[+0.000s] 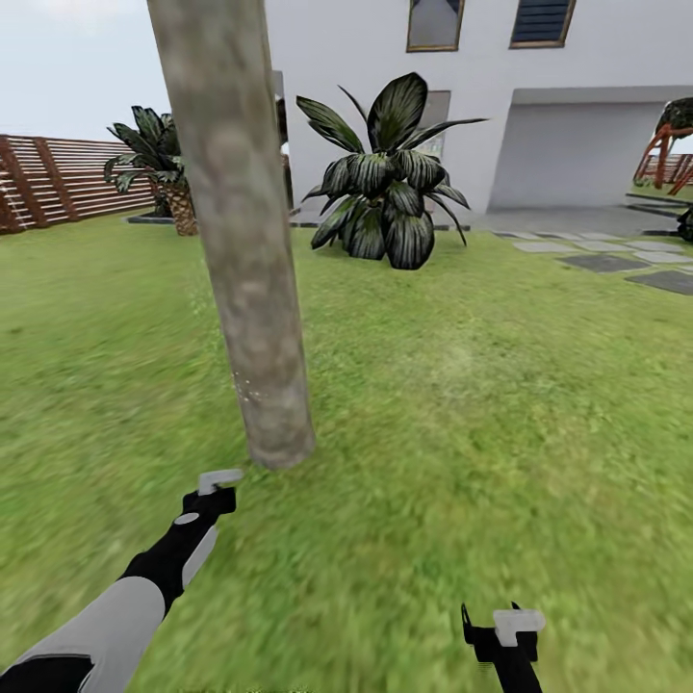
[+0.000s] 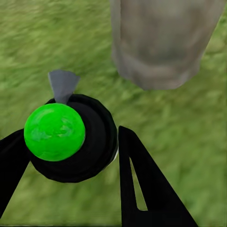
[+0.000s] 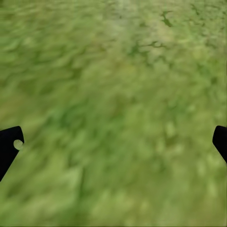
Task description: In the garden, pick up the pesticide atomizer on the floor and spray pesticide onto both trees until each tree trunk is fully covered.
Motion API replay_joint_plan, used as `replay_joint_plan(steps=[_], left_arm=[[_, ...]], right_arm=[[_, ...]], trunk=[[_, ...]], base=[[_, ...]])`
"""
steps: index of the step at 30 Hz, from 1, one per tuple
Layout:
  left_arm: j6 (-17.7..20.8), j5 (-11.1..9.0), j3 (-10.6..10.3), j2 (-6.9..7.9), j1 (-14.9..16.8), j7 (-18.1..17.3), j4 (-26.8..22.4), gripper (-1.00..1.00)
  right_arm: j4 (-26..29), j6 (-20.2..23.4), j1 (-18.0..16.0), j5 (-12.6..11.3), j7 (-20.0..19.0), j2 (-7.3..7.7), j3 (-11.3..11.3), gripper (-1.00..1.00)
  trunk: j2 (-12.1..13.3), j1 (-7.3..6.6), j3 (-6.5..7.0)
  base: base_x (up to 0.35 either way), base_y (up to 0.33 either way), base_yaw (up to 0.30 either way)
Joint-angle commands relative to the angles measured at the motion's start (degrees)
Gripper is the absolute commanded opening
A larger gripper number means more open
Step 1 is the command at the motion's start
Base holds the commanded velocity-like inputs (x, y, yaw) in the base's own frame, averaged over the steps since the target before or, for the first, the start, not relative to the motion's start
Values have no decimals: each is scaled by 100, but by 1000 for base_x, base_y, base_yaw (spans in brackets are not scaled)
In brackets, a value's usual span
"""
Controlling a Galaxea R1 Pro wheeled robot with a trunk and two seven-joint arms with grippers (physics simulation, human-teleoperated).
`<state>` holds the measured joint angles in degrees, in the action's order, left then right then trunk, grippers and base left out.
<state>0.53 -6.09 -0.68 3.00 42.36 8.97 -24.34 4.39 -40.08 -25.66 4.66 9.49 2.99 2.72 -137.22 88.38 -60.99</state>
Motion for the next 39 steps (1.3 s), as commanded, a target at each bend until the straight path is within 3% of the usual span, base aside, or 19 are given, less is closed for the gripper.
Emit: replay_joint_plan(steps=[1,11,16,21,23,28,29,32,34,35,37,39], left_arm=[[0,2,-1,-1,0,0,-1,-100],[10,1,-2,0,0,-12,-31,-100],[106,43,-54,-60,39,-73,-85,-100],[842,59,-83,-77,87,-195,-478,-100],[908,64,-184,-119,88,-234,-562,-100],[1001,81,-866,-412,150,-225,-836,-100],[1577,73,-1034,-414,171,-166,-1293,-100],[1813,42,-825,-282,177,-197,-1553,-100],[1854,21,-571,-64,176,-221,-1678,-100],[1866,22,-539,-28,176,-227,-1719,-100],[2010,46,-533,-77,170,-244,-1900,-100],[2313,59,-535,-241,168,-265,-2187,-100]], right_arm=[[0,0,0,0,0,0,0,100],[0,0,0,0,0,0,0,100],[0,0,0,0,0,0,0,100],[8,0,0,0,0,0,-8,100],[9,0,0,0,0,0,-6,100],[9,0,0,0,0,0,-9,100],[9,0,0,0,0,0,-9,100],[9,0,0,0,0,1,-9,100],[9,0,0,0,0,0,-9,100],[9,0,0,0,0,0,-9,100],[9,0,0,0,0,0,-9,100],[9,0,0,0,-1,2,-9,100]], trunk=[[0,0,0],[0,0,0],[0,0,0],[0,0,0],[0,0,0],[0,0,0],[0,0,0],[0,0,0],[0,0,0],[0,0,0],[0,0,0],[0,0,0]], base=[[0,-272,276],[0,-116,269],[0,-1,50],[0,0,1],[0,0,0],[0,0,0],[0,0,0],[0,0,0],[0,0,0],[0,0,0],[0,0,0],[0,0,0]])
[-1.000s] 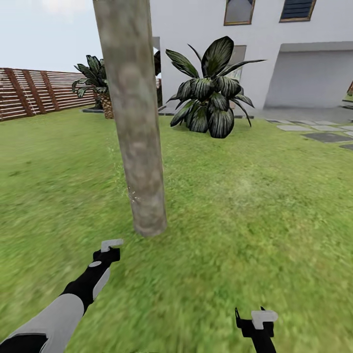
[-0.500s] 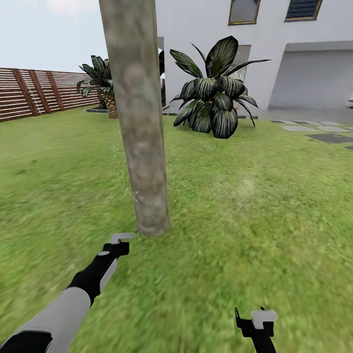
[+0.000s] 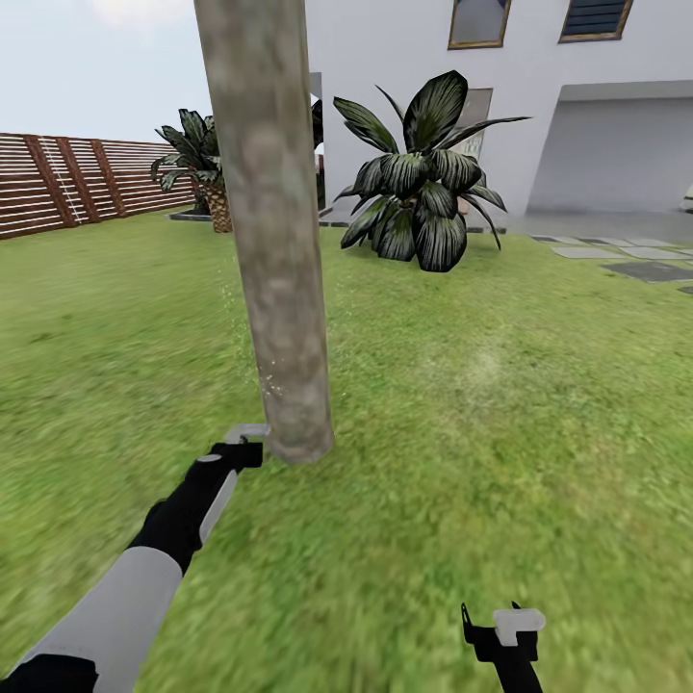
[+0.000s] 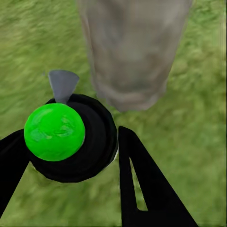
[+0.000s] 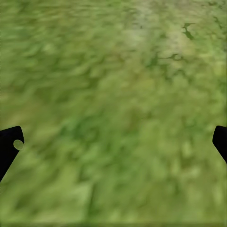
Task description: In the garden, pick up the pesticide atomizer on the floor and spray pesticide onto both trees until each tree trunk is fully covered.
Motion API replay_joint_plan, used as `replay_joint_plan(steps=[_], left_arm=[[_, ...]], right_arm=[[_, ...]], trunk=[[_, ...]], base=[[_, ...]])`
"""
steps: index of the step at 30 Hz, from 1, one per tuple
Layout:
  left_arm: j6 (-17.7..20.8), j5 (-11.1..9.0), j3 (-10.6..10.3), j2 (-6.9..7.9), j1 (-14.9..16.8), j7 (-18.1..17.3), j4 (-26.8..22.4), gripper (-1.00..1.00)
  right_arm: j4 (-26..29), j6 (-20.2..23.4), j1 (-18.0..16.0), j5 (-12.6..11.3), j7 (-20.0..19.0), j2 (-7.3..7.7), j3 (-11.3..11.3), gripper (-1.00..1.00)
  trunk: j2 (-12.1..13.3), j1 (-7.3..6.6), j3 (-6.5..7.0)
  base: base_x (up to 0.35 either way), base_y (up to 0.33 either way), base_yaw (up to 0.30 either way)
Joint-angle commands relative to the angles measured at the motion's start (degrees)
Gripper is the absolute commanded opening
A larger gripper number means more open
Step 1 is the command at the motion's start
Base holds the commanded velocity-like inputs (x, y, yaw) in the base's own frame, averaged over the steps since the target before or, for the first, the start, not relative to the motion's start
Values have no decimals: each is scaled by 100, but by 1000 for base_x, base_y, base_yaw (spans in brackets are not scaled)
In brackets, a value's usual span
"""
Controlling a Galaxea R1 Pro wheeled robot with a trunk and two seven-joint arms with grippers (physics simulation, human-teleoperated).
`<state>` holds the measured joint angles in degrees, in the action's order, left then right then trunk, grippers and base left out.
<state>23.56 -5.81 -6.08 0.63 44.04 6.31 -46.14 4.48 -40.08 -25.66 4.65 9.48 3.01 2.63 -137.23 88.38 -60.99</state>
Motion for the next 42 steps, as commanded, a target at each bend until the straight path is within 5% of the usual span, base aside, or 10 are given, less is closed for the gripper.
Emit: replay_joint_plan(steps=[1,9,13,17,19,22,25,28,36,42], left_arm=[[99,34,2,-58,0,-10,-163,-100],[333,54,4,95,4,-198,-353,-100],[648,46,-473,-61,212,-191,-615,-100],[966,21,-616,-25,319,-191,-660,-100],[992,14,-546,68,333,-191,-666,-100],[1009,-13,-60,366,421,-216,-676,-100],[1032,-8,-64,281,419,-265,-943,-100],[1049,0,-339,130,405,-264,-1082,-100],[1534,-5,-461,113,471,-249,-1570,-100],[1823,64,-484,-508,770,-212,-1654,-100]], right_arm=[[0,0,0,0,0,2,1,100],[0,0,0,0,1,0,1,100],[0,0,0,0,1,1,1,100],[0,0,0,0,1,0,1,100],[0,0,0,0,1,1,1,100],[0,0,0,0,1,-1,1,100],[0,0,0,0,1,-2,3,100],[0,0,0,0,1,6,1,100],[0,0,0,0,-8,0,1,100],[0,0,0,0,-6,-1,1,100]], trunk=[[0,0,0],[0,0,0],[0,0,0],[0,0,0],[0,0,0],[0,0,0],[0,0,0],[0,0,0],[0,0,0],[0,0,0]], base=[[0,0,0],[-77,0,0],[-5,0,0],[0,0,0],[0,0,0],[0,0,0],[0,0,0],[-54,-13,0],[-79,-32,-76],[0,0,-8]])
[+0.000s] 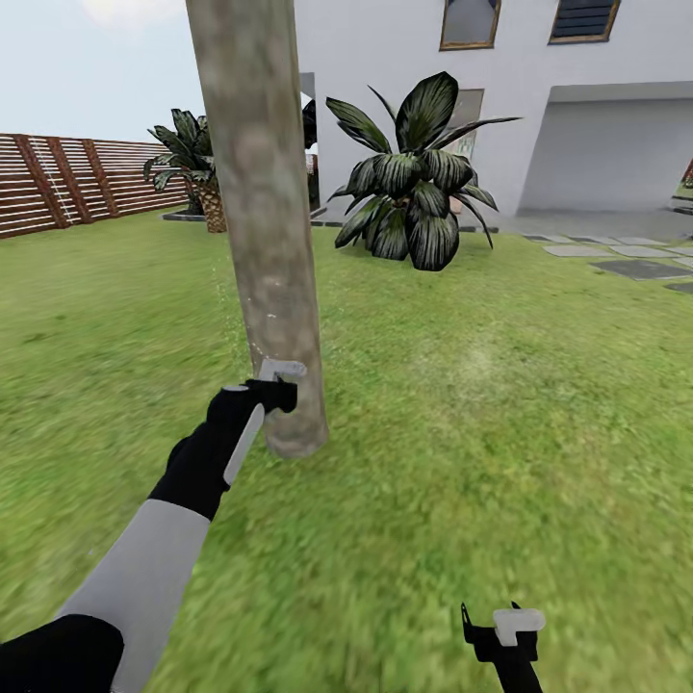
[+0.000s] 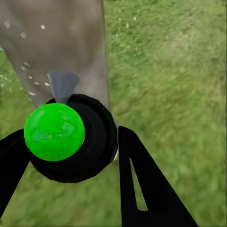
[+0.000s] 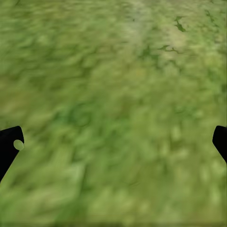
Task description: In the garden, pick up the pesticide atomizer on the floor and spray pesticide onto both trees until each tree trunk is fully covered.
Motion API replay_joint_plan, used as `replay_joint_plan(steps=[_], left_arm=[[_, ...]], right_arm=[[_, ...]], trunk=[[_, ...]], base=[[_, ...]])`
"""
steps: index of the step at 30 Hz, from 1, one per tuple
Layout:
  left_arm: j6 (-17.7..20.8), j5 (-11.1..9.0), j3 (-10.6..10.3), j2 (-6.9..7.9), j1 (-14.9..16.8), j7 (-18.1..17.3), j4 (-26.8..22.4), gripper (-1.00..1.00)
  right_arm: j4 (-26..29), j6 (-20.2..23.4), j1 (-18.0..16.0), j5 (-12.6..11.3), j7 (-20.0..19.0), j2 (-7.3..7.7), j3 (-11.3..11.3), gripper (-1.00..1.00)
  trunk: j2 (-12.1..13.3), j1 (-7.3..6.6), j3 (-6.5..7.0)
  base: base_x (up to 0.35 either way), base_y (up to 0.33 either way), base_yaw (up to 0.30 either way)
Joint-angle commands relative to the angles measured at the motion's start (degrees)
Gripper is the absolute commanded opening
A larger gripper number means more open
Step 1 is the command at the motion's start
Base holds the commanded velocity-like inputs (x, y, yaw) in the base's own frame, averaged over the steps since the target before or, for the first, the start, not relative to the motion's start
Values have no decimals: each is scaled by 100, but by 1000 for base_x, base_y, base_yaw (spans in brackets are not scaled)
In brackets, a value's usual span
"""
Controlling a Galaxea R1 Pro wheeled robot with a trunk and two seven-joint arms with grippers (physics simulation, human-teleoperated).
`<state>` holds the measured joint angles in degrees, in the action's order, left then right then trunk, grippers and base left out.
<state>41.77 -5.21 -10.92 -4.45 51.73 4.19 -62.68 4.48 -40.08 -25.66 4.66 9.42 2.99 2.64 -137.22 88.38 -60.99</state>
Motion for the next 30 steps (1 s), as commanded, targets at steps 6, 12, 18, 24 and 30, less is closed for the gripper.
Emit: replay_joint_plan(steps=[6,12,18,24,30], left_arm=[[30,-25,542,452,34,-12,-2,-100],[24,3,687,523,-3,2,78,-100],[24,-7,-69,419,6,22,303,-100],[-30,9,358,823,-11,-25,780,-100],[-38,-10,323,651,-17,8,732,-100]], right_arm=[[0,0,0,0,-1,1,0,100],[0,0,0,0,-1,3,0,100],[0,0,0,0,-1,3,0,100],[0,0,0,0,1,0,0,100],[0,0,0,0,0,2,0,100]], trunk=[[0,0,0],[0,0,0],[0,0,0],[0,0,0],[0,0,0]], base=[[0,0,0],[0,0,0],[0,0,0],[0,0,0],[208,0,0]])
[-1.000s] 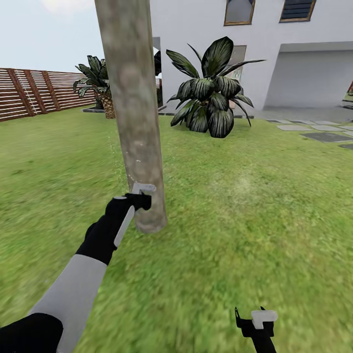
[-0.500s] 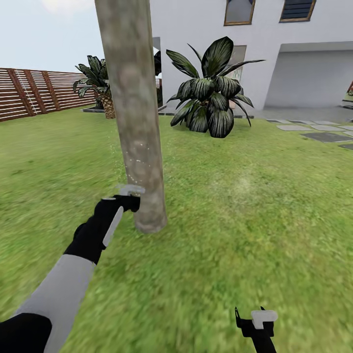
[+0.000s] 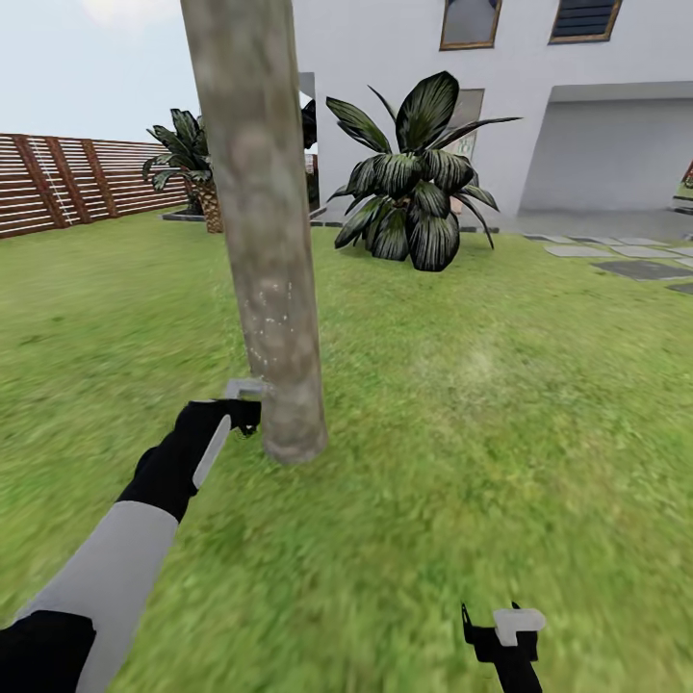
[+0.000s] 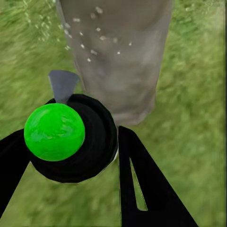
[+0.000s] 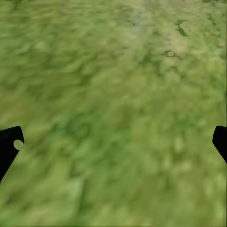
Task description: In the garden, pick up the pesticide atomizer on the floor and spray pesticide onto both trees until each tree trunk is fully covered.
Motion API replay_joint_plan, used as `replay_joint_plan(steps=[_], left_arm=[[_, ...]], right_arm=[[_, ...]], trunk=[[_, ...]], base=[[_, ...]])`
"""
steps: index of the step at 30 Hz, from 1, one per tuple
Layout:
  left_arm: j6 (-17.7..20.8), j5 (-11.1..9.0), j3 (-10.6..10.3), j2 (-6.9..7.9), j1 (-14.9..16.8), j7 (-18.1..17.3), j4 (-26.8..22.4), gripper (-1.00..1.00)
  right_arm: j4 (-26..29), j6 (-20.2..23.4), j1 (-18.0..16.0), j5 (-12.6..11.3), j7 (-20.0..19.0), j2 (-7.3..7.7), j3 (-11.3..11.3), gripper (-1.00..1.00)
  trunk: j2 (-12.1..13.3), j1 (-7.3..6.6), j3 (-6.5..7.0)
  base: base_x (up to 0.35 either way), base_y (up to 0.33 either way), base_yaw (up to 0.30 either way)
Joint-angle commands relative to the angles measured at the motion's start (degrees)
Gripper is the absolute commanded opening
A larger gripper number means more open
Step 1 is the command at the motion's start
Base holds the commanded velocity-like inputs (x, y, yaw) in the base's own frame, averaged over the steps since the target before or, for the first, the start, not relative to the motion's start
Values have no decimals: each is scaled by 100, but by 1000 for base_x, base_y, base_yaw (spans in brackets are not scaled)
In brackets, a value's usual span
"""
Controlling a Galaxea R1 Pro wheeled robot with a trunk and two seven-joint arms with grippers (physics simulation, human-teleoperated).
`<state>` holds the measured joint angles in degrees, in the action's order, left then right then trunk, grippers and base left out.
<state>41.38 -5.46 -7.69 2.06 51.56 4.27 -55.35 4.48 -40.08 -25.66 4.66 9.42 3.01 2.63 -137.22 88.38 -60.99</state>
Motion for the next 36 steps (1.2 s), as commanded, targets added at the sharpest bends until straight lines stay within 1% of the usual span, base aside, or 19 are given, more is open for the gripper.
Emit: replay_joint_plan(steps=[1,3,4,7,11,13,15,17,18,19,20,21,23,24,26,28,30,33,36], left_arm=[[1,13,-3,-45,2,-7,-5,-100],[1,22,-18,-243,-2,-6,-16,-100],[1,25,-25,-277,-2,-6,-18,-100],[-5,39,-5,-242,0,-25,-15,-100],[-15,19,89,212,-16,-30,60,-100],[-168,11,101,278,-177,12,65,-100],[-403,-3,88,207,-306,47,74,-100],[-457,11,77,-66,-387,57,190,-100],[-480,34,66,-314,-431,63,282,-100],[-486,31,51,-435,-444,64,312,-100],[-488,32,21,-483,-448,64,319,-100],[-490,38,-97,-563,-451,67,325,-100],[-484,51,-380,-615,-449,171,320,-100],[-477,51,-459,-620,-446,425,321,-100],[-478,29,-469,-604,-445,932,323,-100],[-478,-1,-463,-573,-445,1200,323,-100],[-474,6,-513,-674,-433,1256,296,-100],[-432,39,-544,-983,-367,1290,266,-100],[-414,45,-526,-1000,-352,1437,258,-100]], right_arm=[[0,0,0,0,0,2,0,100],[0,0,0,0,-1,2,0,100],[0,0,0,0,-1,2,0,100],[0,0,0,0,0,1,0,100],[0,0,0,0,1,0,2,100],[-1,0,0,0,-1,1,1,100],[0,0,0,0,-1,-1,3,100],[-1,0,0,0,-1,-2,4,100],[0,0,0,0,-1,-3,6,100],[-2,0,0,0,-1,-3,7,100],[-1,0,0,0,-1,-3,8,100],[-3,0,0,0,0,-3,7,100],[-1,0,0,0,-1,-3,3,100],[0,0,0,0,0,-3,2,100],[-3,0,0,0,0,-3,5,100],[0,0,0,0,0,-3,3,100],[0,0,0,0,2,-3,2,100],[0,0,0,0,2,-2,1,100],[0,0,0,0,1,-2,2,100]], trunk=[[0,0,0],[0,0,0],[0,0,0],[0,0,0],[0,0,0],[0,0,0],[0,0,0],[0,0,0],[0,0,0],[0,0,0],[0,0,0],[0,0,0],[0,0,0],[0,0,0],[0,0,0],[0,0,0],[0,0,0],[0,0,0],[0,0,0]], base=[[322,0,0],[135,0,0],[34,0,0],[10,0,0],[0,0,0],[0,0,0],[0,0,0],[0,0,0],[0,0,0],[0,0,0],[0,0,0],[0,0,0],[0,0,0],[0,0,0],[0,0,0],[0,0,0],[0,0,0],[0,0,0],[0,0,0]])
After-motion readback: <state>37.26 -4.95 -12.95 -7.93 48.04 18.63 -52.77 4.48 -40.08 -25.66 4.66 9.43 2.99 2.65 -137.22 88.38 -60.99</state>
